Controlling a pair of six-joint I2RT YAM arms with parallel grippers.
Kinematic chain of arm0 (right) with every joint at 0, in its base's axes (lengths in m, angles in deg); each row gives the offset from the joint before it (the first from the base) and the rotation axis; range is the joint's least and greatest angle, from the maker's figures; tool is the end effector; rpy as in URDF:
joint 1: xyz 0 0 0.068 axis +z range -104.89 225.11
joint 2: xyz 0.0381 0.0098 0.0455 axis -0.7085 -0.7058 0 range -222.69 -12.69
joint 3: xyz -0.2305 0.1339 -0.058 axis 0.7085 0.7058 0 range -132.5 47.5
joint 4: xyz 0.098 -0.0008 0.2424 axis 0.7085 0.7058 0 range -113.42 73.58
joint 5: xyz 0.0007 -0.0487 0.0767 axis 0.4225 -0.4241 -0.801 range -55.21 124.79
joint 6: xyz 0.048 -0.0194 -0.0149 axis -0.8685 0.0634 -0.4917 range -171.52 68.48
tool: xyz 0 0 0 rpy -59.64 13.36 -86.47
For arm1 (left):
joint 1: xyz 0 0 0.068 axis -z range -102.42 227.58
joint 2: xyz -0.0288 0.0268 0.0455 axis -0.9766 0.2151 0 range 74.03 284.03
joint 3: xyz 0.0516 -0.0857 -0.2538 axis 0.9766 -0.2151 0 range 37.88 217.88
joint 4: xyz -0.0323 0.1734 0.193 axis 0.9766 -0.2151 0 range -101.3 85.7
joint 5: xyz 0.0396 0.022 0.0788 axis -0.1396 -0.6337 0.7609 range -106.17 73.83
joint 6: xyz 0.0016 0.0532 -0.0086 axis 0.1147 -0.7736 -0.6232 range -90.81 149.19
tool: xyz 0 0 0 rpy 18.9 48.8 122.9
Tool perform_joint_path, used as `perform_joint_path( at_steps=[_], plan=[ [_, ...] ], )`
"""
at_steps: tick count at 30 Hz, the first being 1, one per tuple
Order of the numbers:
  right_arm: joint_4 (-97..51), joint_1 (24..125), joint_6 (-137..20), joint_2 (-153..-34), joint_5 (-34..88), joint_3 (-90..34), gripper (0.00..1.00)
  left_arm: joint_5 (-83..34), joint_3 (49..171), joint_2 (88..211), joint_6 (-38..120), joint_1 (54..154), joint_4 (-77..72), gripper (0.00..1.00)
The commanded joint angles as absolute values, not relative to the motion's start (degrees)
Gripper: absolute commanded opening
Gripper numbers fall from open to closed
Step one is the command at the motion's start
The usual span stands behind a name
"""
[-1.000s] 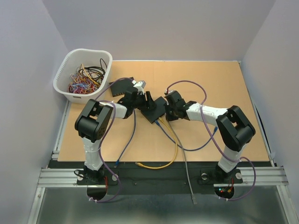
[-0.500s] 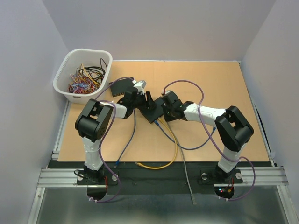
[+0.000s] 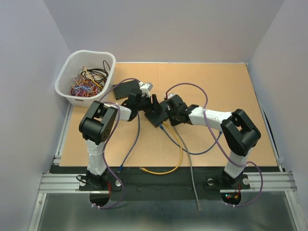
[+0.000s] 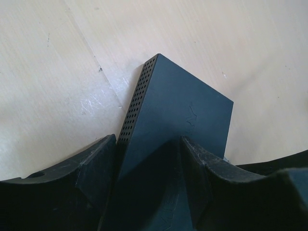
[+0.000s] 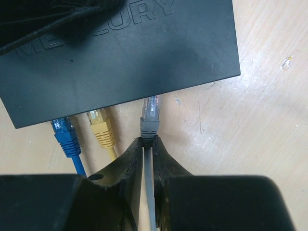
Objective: Insert the plug into the switch port
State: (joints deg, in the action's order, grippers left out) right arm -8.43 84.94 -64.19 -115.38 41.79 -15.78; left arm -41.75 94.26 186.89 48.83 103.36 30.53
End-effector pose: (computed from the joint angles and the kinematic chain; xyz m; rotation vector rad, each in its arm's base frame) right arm 0.2860 0.2331 0.1730 -0.5443 2.4645 0.2198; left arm 0.3593 -0.1907 0.1466 0.4168 1.9892 -0.9474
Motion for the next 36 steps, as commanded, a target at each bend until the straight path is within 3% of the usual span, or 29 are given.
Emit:
perform_joint_path(
  at_steps=[1, 36],
  plan=[
    [-13.04, 85.80, -61.37, -114.73, 42.69, -17.80, 0.00, -47.19, 96.15, 188.64, 47.21, 104.30, 27.69, 0.65],
    [-30.97, 84.40, -49.70, -107.27, 47.71, -8.40, 0.00, -52.64, 100.90, 189.43, 35.08, 110.01, 17.06, 0.61]
  ],
)
